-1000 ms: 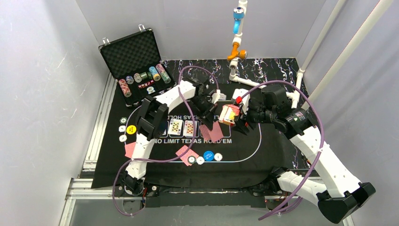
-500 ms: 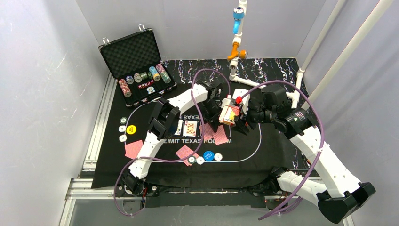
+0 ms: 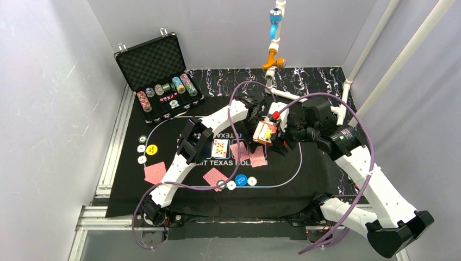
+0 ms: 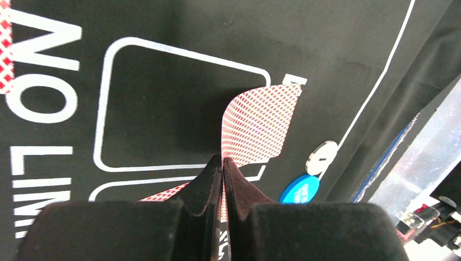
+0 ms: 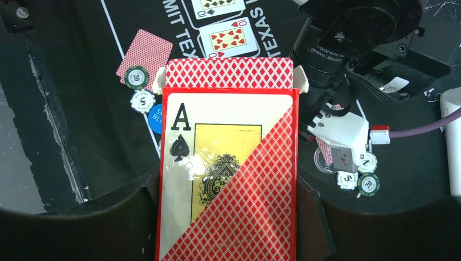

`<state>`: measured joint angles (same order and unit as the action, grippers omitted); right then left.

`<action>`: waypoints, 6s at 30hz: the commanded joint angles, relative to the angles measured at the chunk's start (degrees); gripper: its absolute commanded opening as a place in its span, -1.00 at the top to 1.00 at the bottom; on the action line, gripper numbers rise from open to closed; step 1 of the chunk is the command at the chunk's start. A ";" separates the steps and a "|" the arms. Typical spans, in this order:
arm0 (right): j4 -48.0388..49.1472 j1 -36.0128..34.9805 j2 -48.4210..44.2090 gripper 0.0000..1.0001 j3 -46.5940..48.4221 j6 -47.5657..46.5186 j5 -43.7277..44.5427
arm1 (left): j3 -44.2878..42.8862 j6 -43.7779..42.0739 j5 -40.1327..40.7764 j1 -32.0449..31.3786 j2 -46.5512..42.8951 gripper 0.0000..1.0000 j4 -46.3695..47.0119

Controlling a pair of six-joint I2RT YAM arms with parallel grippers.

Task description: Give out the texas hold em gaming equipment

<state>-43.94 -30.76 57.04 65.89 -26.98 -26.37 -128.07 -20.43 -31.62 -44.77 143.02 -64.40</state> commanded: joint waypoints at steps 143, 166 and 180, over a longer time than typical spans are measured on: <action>3.54 -9.15 12.72 -0.23 11.53 -6.77 2.74 | 35.36 54.00 -25.87 9.53 -49.77 1.00 33.56; 1.23 -8.67 10.74 0.97 9.17 1.78 8.18 | 34.58 45.50 -17.42 20.61 -54.48 -0.97 29.74; -5.88 9.66 15.61 0.97 4.58 2.43 9.60 | 38.69 37.20 -12.42 30.17 -59.40 -0.97 23.64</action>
<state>-47.09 -26.26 70.91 71.55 -22.76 -17.45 -90.98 19.66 -44.49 -16.08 85.80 -37.78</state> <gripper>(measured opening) 0.722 0.982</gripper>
